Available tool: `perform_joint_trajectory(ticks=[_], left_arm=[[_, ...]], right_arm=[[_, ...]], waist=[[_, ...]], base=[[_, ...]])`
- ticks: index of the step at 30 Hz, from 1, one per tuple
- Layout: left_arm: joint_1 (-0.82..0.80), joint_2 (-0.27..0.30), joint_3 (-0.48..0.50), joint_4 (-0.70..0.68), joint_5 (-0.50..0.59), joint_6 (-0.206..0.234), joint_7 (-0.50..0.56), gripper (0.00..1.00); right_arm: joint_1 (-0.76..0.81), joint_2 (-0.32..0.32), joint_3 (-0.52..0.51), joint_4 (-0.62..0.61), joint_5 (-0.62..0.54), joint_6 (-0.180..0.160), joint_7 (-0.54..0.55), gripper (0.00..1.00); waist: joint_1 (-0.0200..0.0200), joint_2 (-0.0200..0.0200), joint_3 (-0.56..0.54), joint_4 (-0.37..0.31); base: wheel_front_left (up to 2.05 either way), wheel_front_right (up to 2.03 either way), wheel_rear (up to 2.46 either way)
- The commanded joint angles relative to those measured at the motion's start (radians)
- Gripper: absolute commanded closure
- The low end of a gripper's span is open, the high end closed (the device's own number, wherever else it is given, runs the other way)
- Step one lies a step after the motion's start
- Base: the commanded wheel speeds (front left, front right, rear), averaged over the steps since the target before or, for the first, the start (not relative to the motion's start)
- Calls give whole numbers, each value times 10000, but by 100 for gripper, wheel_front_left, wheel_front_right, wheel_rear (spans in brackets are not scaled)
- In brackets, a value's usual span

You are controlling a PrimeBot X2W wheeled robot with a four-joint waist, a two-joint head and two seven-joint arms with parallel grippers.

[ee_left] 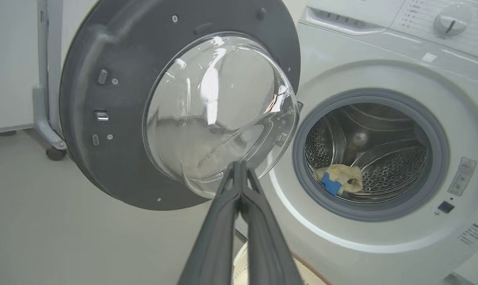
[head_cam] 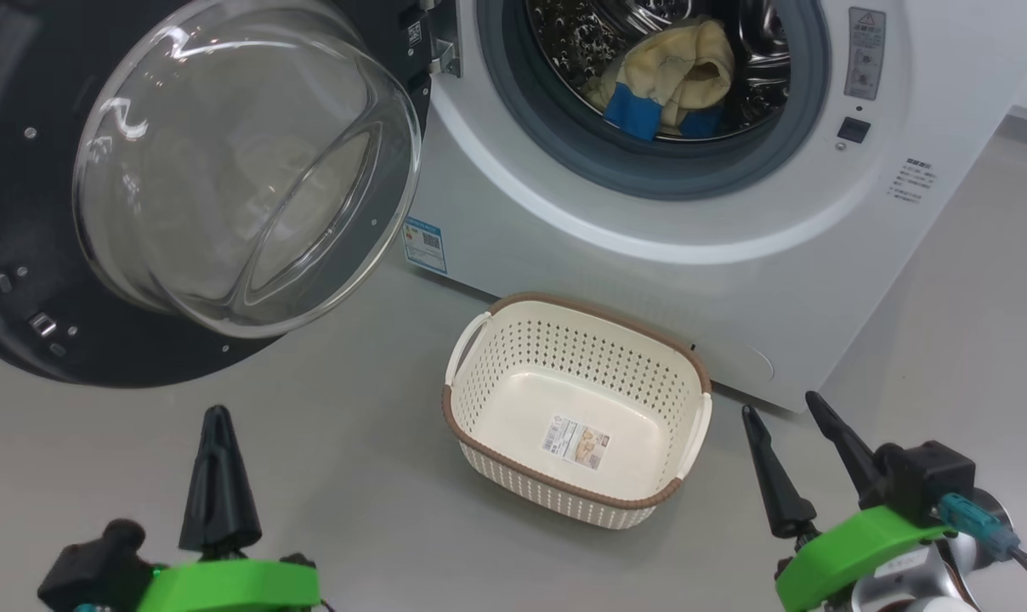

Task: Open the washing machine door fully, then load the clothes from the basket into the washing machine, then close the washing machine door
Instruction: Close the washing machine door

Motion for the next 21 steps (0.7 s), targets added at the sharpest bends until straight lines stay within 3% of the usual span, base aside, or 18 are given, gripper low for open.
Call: perform_joint_trajectory(ticks=[1, 5, 8, 13, 21], left_arm=[[-364, -120, 514, -393, -806, -378, -95, 100], [-359, -298, 931, -621, -3645, -1727, 476, 100], [-394, -354, 1266, -962, -6005, -2202, 1175, 100], [-612, -132, 2303, -1830, -9038, -2420, 1725, 100], [-1639, 816, 4214, -2134, -11268, -2451, 1773, 100]], right_arm=[[-188, -78, 170, -365, 76, 42, -61, 0], [-141, -78, 162, -405, 81, 42, -44, 0], [-112, -78, 174, -430, 84, 42, -35, 0], [-69, -78, 107, -505, 90, 42, -18, 0], [-105, -78, 3, -681, -31, 42, 111, 0]], waist=[[0, -1, -40, 31], [0, -1, -117, 80], [0, -1, -133, 74], [0, -1, -47, 106], [0, -1, 208, 255]], base=[[0, 0, 0], [0, 0, 0], [0, 0, 0], [0, 0, 0], [0, 0, 0]])
